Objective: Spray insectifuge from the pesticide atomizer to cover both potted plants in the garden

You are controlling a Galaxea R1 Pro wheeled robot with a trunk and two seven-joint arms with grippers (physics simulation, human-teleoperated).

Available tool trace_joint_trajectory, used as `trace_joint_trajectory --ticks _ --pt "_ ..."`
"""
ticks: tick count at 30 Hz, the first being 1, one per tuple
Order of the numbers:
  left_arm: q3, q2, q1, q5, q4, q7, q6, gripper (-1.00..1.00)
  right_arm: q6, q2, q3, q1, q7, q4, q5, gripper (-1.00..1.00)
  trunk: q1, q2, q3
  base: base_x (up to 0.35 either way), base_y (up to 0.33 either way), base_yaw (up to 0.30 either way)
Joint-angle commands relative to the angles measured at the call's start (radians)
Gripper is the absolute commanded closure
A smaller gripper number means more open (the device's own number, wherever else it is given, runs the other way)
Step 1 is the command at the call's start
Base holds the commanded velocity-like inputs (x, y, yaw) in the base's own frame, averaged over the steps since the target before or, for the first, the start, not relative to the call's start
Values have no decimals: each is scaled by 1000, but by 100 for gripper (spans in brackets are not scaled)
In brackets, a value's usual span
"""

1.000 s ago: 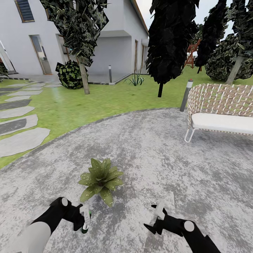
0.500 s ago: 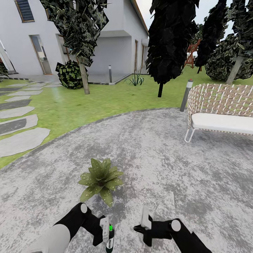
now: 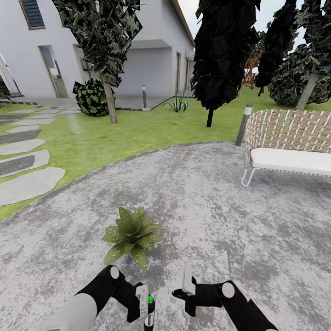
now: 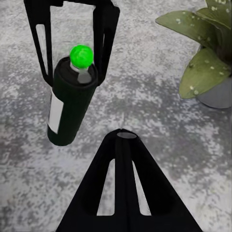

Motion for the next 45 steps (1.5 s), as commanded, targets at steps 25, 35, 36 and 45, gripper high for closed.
trace_joint_trajectory --ticks 25,35,36,45 --pt "12 -19 0 46 -2 5 -78 100 -5 28 2 0 27 -44 10 100 0 0 -1 0 0 0" --pt "11 -38 -1 91 0 -28 -101 100 -5 28 1 0 27 -43 12 100 0 0 -1 0 0 0" --pt "11 -39 0 92 0 -28 -101 100 -5 28 1 0 27 -43 12 100 0 0 -1 0 0 0" --pt "12 -45 0 93 -1 -28 -101 100 -5 28 1 0 27 -43 12 100 0 0 -1 0 0 0"
